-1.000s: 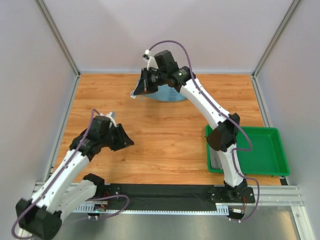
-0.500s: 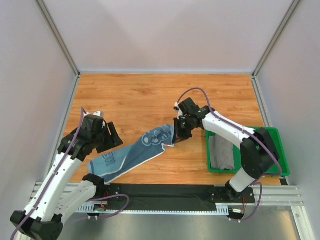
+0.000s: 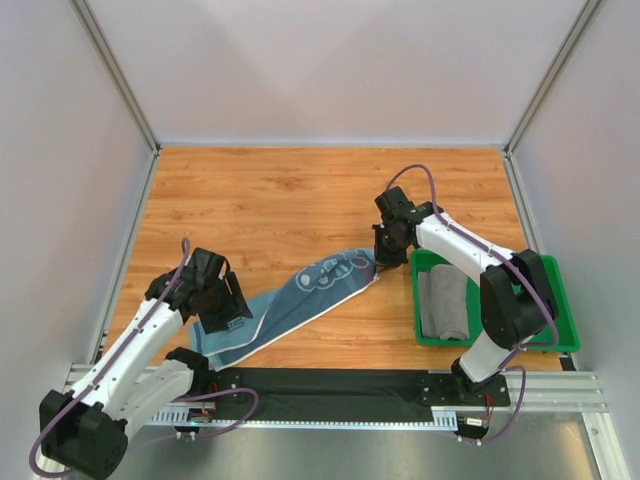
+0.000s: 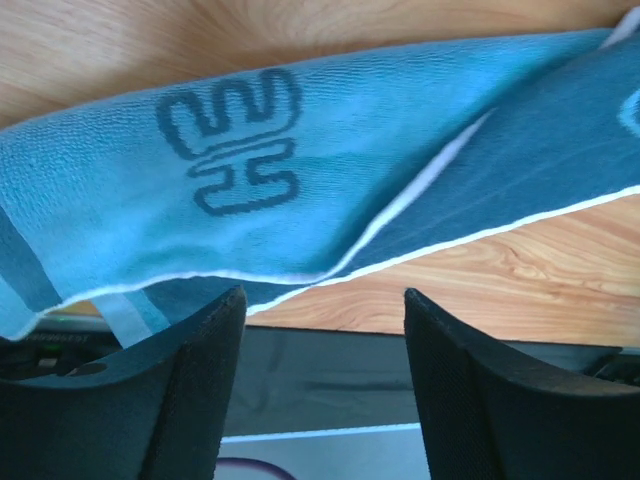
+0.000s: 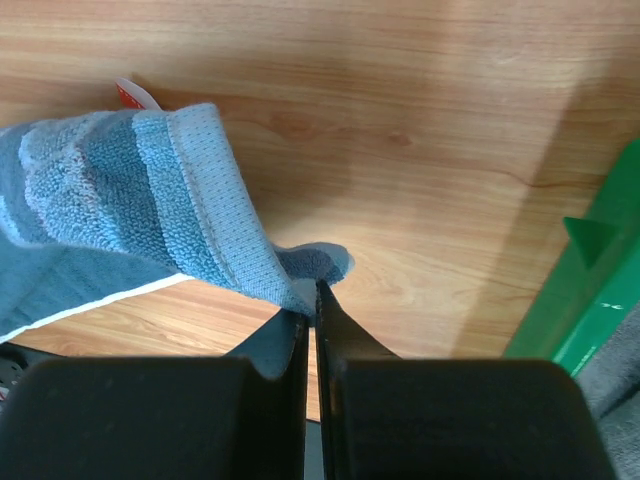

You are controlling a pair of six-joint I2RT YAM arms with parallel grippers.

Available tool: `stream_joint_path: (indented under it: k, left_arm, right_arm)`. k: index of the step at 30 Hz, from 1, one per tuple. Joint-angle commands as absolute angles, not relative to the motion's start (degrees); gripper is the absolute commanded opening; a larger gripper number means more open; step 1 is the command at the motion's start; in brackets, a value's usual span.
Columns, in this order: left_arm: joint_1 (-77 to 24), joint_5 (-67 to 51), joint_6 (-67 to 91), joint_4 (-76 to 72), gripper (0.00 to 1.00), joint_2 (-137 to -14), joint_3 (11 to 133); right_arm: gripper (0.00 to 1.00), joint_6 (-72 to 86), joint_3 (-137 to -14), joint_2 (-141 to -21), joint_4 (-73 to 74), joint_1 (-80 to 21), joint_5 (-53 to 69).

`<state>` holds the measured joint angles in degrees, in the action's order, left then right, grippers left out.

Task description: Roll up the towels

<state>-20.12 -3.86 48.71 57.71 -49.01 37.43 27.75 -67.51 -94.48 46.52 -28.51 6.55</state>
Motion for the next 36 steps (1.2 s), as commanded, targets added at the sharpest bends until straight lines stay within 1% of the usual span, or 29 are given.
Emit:
stream_joint_path:
  k: [1, 5, 9, 14, 17, 20, 26, 31, 36]
  left_arm:
    - [-20.30, -7.03, 49.57, 49.84, 0.72, -52.11, 34.63]
    - [-21.62, -6.77, 49.31, 45.27, 0.80, -54.83, 32.70]
    - [-23.55, -7.47, 46.33, 36.76, 0.80, -59.49, 32.16]
    - [-27.94, -3.44, 42.45, 35.51, 0.79, -70.46, 37.43]
    - [-31.37, -0.71, 41.14, 35.24, 0.79, -75.21, 40.95]
    - [-33.65, -0.44, 40.52, 35.25, 0.78, -78.91, 43.68]
    - [-37.78, -0.09, 41.22, 34.37, 0.71, -82.17, 45.35]
    - [-39.46, -2.46, 41.66, 33.40, 0.65, -84.28, 45.26]
    - [-40.52, -4.13, 42.10, 33.22, 0.51, -83.85, 45.70]
  right_arm:
    - [0.00, 25.75, -67.59, -93.08, 46.85, -26.38, 5.45]
    - [0.00, 25.14, -64.78, -91.06, 45.70, -24.96, 6.59]
    - [0.00, 24.35, -62.93, -90.97, 45.26, -23.82, 6.77]
    - [0.00, 22.77, -61.53, -91.05, 45.26, -22.06, 6.86]
    - [0.00, 21.80, -61.35, -90.88, 45.53, -20.83, 7.47]
    - [0.00, 21.27, -61.00, -90.44, 45.62, -19.78, 7.91]
    - [0.00, 21.09, -60.91, -90.88, 45.18, -19.25, 9.22]
    - [0.00, 20.92, -61.08, -91.23, 45.18, -19.07, 9.58]
    - [0.00, 20.92, -61.08, -91.41, 45.09, -18.98, 9.84]
